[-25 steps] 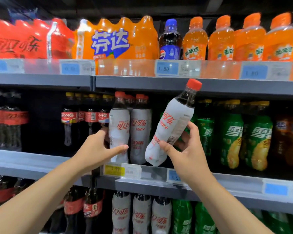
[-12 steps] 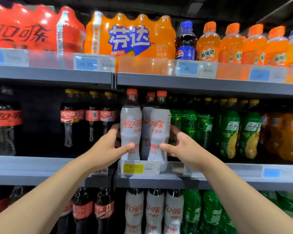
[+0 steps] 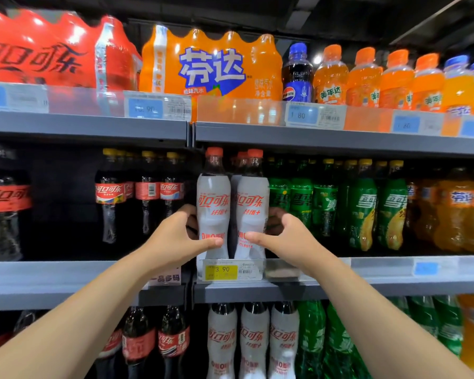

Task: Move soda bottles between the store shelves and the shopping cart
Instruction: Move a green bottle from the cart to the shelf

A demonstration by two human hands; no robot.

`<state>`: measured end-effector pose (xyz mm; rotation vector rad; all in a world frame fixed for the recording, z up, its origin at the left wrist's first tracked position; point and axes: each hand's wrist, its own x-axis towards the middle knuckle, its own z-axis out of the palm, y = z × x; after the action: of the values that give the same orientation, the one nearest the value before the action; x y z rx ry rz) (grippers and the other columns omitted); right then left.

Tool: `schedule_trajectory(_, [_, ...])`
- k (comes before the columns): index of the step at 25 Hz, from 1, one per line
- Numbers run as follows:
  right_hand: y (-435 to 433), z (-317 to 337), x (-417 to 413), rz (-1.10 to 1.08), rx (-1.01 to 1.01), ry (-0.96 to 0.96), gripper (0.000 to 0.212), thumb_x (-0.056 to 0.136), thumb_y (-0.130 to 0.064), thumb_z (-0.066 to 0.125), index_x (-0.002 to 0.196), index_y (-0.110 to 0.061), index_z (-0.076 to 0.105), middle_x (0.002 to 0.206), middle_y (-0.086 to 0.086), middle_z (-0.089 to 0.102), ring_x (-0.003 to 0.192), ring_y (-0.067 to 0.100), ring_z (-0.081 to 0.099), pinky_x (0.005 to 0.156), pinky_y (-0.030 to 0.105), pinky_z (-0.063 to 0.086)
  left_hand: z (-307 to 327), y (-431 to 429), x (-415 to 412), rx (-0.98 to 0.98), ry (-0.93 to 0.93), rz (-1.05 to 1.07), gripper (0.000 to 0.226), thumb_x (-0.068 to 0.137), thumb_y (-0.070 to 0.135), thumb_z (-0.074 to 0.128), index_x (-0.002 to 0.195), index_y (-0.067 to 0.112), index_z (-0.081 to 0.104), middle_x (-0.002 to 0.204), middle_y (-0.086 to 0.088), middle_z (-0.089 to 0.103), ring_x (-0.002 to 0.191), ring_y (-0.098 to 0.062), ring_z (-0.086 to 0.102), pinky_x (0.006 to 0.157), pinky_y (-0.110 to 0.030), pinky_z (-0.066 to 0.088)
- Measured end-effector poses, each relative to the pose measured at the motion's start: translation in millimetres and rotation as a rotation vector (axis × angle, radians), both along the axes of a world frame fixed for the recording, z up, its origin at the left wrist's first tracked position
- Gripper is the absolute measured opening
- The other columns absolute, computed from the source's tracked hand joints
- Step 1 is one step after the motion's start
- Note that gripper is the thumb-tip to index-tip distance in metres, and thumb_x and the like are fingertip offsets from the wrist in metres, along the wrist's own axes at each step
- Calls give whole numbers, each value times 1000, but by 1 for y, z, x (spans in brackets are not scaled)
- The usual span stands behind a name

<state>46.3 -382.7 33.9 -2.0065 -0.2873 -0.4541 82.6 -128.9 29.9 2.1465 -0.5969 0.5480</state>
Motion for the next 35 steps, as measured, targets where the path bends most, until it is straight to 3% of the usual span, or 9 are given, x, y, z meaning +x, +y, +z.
schedule_trajectory(3, [4,-7,2,-135,13,-79,71,47,-57,95,104,-28,63,89,-9,78,82,5,74,76,32,62,-5,3,1,-53,17,-47,54,62,57,87,106,36,64,92,22,75,83,4,71,75,-23,58])
schedule_trajectory(7, [-2,-12,5,-26,23,-47,53,65,-48,92,105,-23,68,94,-11,79,89,6,75,87,38,61,-9,7,0,-76,4,-20,55,54,67,85,97,36,68,91,25,73,79,2,71,65,-18,55])
schedule_trajectory(13, [-4,-18,7,64,59,-80,35,77,-34,88,106,-24,70,98,-10,79,94,8,75,90,36,59,-8,7,2,-43,13,-16,48,61,59,88,97,37,67,84,20,74,75,0,70,67,-22,56])
schedule_trajectory(18, [-2,-20,7,48,69,-103,33,76,-36,88,103,-31,69,94,-13,79,89,4,75,81,27,58,-10,8,-2,-30,-3,-39,49,63,59,87,103,38,65,87,21,73,80,3,70,71,-21,58])
schedule_trajectory(21, [-1,-20,4,52,112,-133,48,75,-33,89,113,-36,60,99,-14,78,89,6,75,74,22,60,-10,8,-5,-31,-19,-60,51,66,52,89,107,38,62,90,16,74,81,4,70,72,-20,58])
schedule_trajectory(25, [1,-25,2,57,117,-233,33,81,-15,84,87,-28,55,111,-1,74,97,22,75,83,42,62,-8,7,-12,-111,-28,-96,72,67,42,91,120,43,42,112,18,62,91,9,66,66,-13,53])
schedule_trajectory(27, [1,-26,1,71,123,-231,29,82,-9,83,80,-24,58,103,2,78,92,23,77,82,46,63,-9,7,-13,-114,-38,-101,69,69,41,90,115,47,40,120,23,56,104,8,60,78,-15,48])
schedule_trajectory(31, [2,-25,-1,37,106,-231,27,81,-13,84,75,-25,60,92,-5,79,82,17,78,71,34,62,-10,9,-8,-71,-35,-75,66,70,40,90,116,39,42,121,21,54,115,-7,57,94,-33,51])
schedule_trajectory(35, [4,-23,-7,-83,34,-252,23,79,-25,87,73,-21,65,85,-14,77,72,16,74,62,22,58,-8,4,-14,-28,-33,-54,62,67,36,91,103,44,42,114,21,55,103,6,59,72,-13,49])
